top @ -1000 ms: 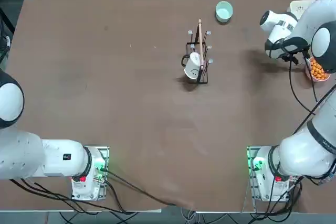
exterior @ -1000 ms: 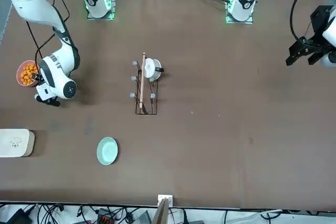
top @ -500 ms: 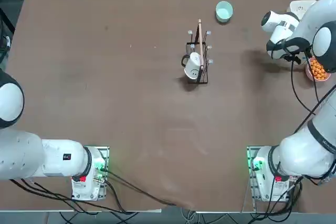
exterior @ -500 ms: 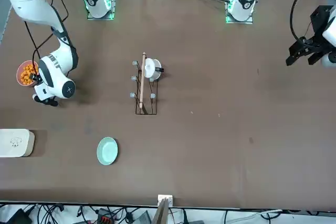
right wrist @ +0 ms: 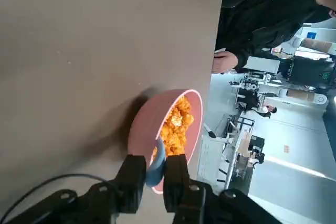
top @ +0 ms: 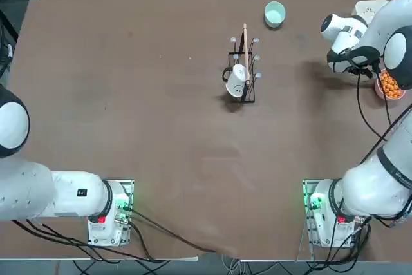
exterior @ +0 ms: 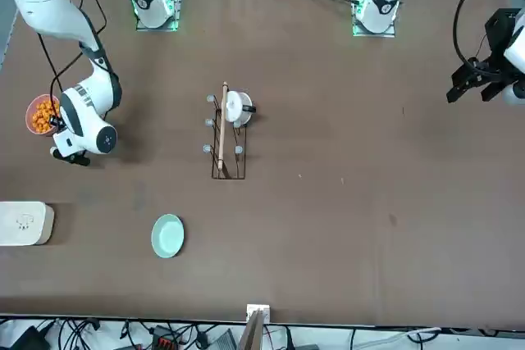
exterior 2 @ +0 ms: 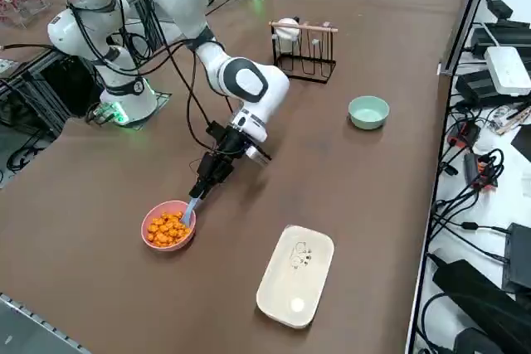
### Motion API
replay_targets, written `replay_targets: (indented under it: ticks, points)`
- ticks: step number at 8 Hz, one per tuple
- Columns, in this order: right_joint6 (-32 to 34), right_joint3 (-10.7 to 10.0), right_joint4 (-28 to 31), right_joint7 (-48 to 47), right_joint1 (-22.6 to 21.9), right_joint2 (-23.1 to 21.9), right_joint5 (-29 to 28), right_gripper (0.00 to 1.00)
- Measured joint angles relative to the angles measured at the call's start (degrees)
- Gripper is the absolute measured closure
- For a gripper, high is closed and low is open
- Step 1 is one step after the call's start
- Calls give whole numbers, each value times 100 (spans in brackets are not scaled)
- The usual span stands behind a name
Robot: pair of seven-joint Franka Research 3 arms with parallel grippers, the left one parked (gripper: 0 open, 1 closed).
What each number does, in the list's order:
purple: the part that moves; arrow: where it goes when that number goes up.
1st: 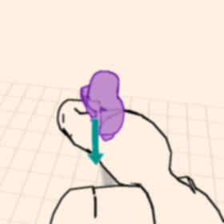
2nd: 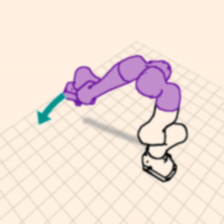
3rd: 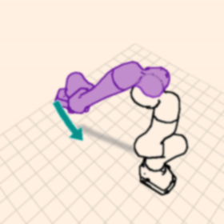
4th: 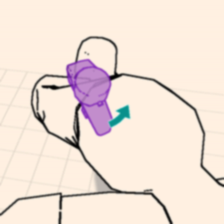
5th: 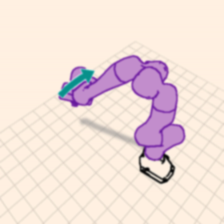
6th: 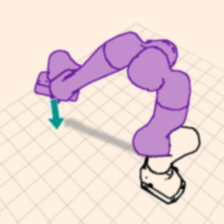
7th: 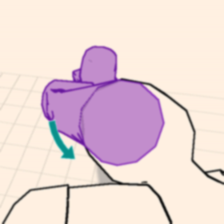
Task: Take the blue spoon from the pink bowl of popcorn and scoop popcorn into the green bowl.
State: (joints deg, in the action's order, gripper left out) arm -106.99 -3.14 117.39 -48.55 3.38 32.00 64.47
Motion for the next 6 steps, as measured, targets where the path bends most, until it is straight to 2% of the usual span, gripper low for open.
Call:
replay_targets:
  ticks: [2, 6]
  points:
    - [6, 0, 2, 0, 1, 45, 20, 75]
    - [114, -1, -17, -9, 1, 50, 120, 86]
